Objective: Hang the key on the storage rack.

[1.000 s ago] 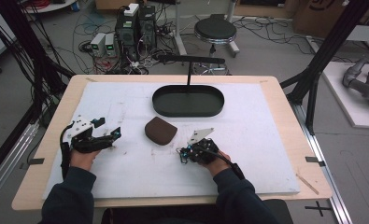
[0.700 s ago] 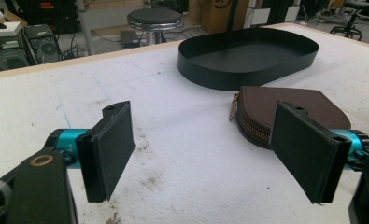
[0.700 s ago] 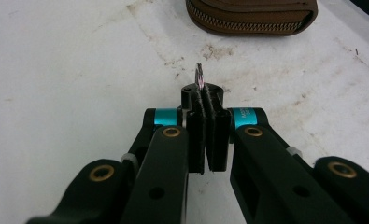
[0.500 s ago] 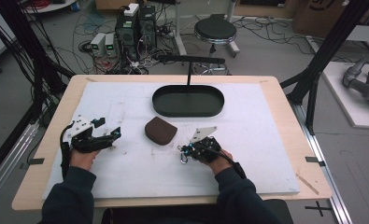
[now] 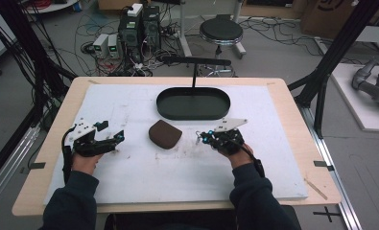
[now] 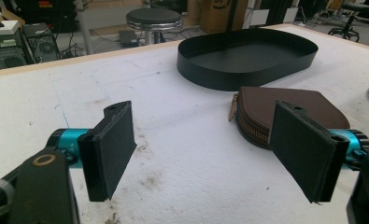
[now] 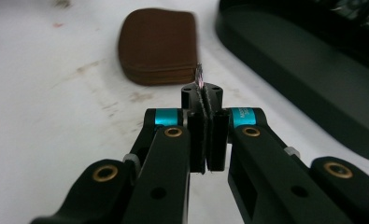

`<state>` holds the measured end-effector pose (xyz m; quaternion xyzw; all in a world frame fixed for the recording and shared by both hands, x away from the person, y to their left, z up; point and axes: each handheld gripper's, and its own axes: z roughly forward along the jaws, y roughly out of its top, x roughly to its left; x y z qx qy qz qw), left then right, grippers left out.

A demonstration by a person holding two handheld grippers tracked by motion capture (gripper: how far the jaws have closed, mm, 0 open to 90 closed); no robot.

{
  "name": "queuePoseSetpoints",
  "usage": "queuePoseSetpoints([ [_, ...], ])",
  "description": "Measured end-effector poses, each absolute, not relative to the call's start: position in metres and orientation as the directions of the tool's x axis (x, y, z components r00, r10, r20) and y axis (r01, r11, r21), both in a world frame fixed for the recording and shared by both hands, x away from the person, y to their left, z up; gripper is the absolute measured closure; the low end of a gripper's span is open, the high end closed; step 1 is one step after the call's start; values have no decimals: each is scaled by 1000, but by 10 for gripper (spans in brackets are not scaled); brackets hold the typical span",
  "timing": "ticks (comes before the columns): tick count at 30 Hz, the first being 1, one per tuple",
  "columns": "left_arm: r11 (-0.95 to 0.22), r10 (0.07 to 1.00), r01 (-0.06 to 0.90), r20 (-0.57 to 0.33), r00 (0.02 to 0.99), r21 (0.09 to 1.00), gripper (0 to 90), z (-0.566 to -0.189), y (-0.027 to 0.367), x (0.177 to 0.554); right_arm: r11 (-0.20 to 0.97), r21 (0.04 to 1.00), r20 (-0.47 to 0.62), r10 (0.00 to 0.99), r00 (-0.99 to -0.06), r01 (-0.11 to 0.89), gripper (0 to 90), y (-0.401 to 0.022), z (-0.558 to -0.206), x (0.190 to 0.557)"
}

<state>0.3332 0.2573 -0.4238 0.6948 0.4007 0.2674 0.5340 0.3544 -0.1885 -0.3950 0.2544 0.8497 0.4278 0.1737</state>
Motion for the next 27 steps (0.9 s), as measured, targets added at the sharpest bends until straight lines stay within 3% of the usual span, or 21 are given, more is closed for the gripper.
queuePoseSetpoints([
  [12,-110,840,272,-57,539,956,227,-424,257,334,448,853,-131,679,-722,267,900,-227,-342,410],
  [15,-110,840,272,-57,539,956,227,-424,257,334,427,865,-140,711,-690,264,900,-232,-325,440],
  [27,-108,839,278,-62,541,955,227,-425,257,335,339,886,-88,791,-605,315,900,-242,-312,503],
])
